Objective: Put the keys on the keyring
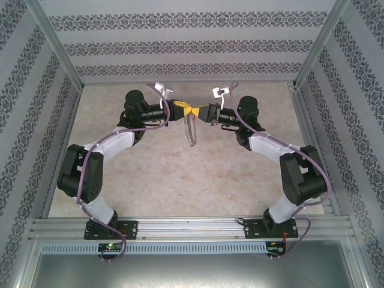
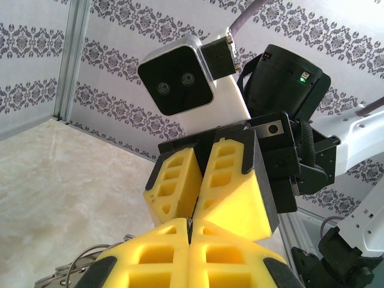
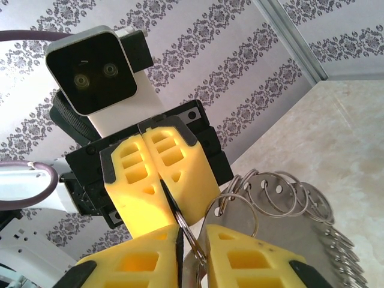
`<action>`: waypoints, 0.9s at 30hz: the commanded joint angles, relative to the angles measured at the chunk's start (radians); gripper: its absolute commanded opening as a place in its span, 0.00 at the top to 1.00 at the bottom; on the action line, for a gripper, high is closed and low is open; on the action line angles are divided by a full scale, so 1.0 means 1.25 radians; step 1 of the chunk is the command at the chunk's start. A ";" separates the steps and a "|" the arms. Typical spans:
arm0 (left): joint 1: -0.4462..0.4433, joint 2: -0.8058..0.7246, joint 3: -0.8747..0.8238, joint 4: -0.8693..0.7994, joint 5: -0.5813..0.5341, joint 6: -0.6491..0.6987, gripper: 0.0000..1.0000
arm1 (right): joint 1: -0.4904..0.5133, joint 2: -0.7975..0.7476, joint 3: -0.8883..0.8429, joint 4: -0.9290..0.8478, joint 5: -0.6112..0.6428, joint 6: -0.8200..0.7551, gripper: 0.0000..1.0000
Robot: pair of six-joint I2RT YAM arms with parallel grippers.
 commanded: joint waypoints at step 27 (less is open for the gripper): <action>0.009 -0.049 0.033 -0.152 -0.040 0.106 0.00 | -0.080 -0.026 0.119 -0.307 -0.105 -0.252 1.00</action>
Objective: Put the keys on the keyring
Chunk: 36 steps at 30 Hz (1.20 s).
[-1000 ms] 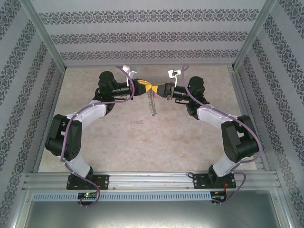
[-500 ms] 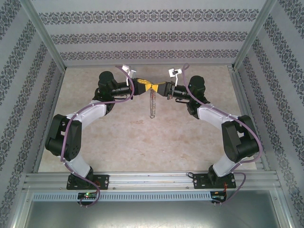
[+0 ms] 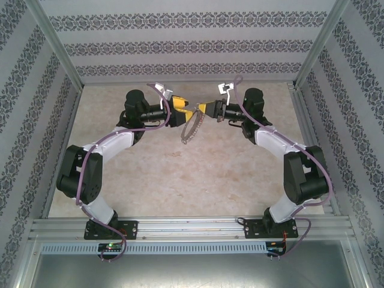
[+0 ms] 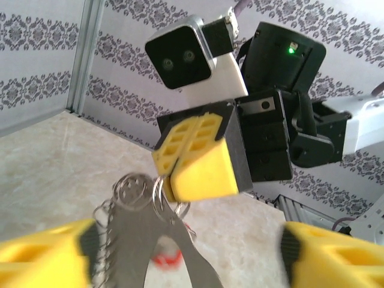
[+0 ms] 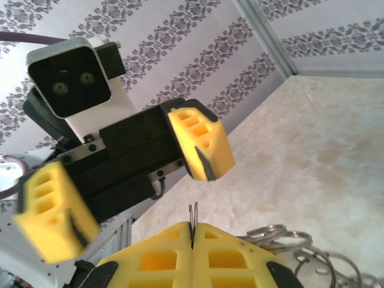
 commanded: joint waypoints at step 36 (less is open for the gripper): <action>0.045 -0.084 0.117 -0.467 -0.146 0.204 0.20 | 0.067 0.137 0.547 -1.157 0.157 -0.883 1.00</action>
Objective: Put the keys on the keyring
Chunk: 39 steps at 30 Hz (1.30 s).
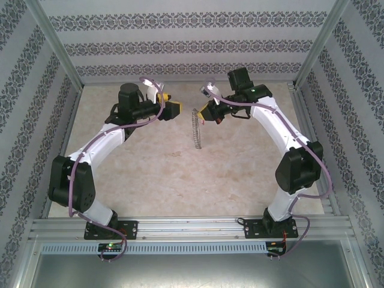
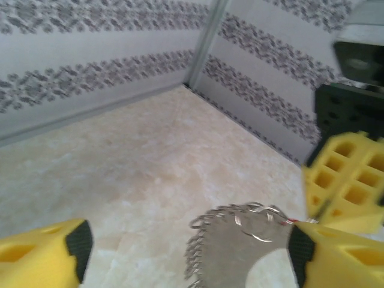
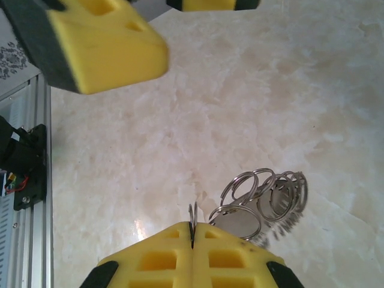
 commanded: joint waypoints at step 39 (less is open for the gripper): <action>-0.105 0.077 0.100 -0.122 0.217 0.080 0.60 | -0.032 0.051 0.052 -0.048 -0.263 -0.033 1.00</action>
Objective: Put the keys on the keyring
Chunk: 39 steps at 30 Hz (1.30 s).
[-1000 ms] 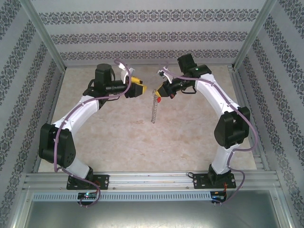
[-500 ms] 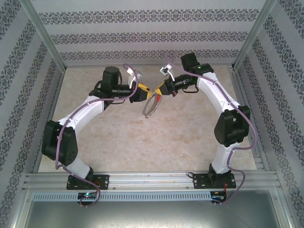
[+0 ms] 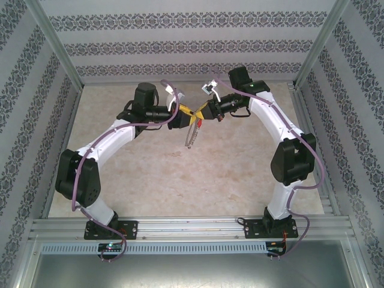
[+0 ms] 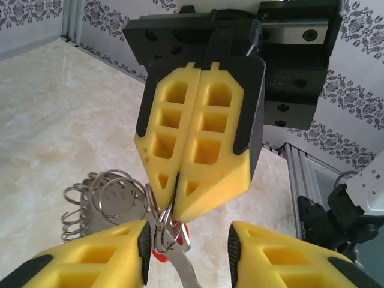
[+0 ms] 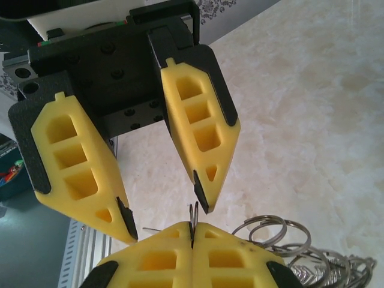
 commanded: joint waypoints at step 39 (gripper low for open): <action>-0.015 -0.008 -0.050 0.226 0.018 -0.101 1.00 | -0.064 -0.279 -0.492 0.763 0.061 0.502 0.64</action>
